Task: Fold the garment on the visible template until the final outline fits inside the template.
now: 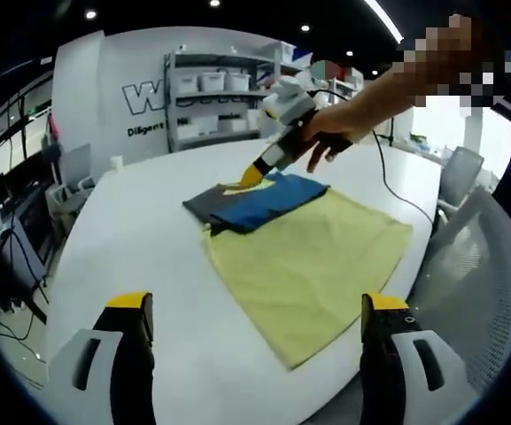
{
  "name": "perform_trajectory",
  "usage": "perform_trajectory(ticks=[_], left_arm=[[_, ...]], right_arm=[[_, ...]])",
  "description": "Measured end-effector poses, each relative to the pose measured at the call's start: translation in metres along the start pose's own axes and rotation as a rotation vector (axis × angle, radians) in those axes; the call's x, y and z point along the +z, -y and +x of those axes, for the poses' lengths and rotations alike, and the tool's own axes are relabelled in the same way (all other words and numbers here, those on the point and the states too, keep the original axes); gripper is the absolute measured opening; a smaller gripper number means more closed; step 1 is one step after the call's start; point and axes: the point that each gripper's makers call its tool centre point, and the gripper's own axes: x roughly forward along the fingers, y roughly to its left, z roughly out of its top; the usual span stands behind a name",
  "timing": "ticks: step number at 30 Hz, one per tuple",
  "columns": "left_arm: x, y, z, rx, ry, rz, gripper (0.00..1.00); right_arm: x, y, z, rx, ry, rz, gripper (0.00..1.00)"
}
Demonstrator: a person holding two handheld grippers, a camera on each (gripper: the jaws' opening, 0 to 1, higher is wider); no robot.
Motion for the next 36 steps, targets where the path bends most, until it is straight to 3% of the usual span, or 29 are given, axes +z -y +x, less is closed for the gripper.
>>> perform_trajectory(ticks=[12,25,36], left_arm=[[0.006,0.001,0.002,-0.007,0.001,0.014,0.97],[0.003,0.007,0.002,-0.013,-0.012,0.005,0.97],[0.001,0.013,0.005,-0.028,-0.02,0.013,0.97]], right_arm=[[-0.033,-0.014,0.016,0.008,-0.095,-0.139,0.0],[-0.055,-0.028,0.04,0.012,-0.143,-0.139,0.0],[-0.053,-0.039,0.041,0.034,-0.129,-0.129,0.0]])
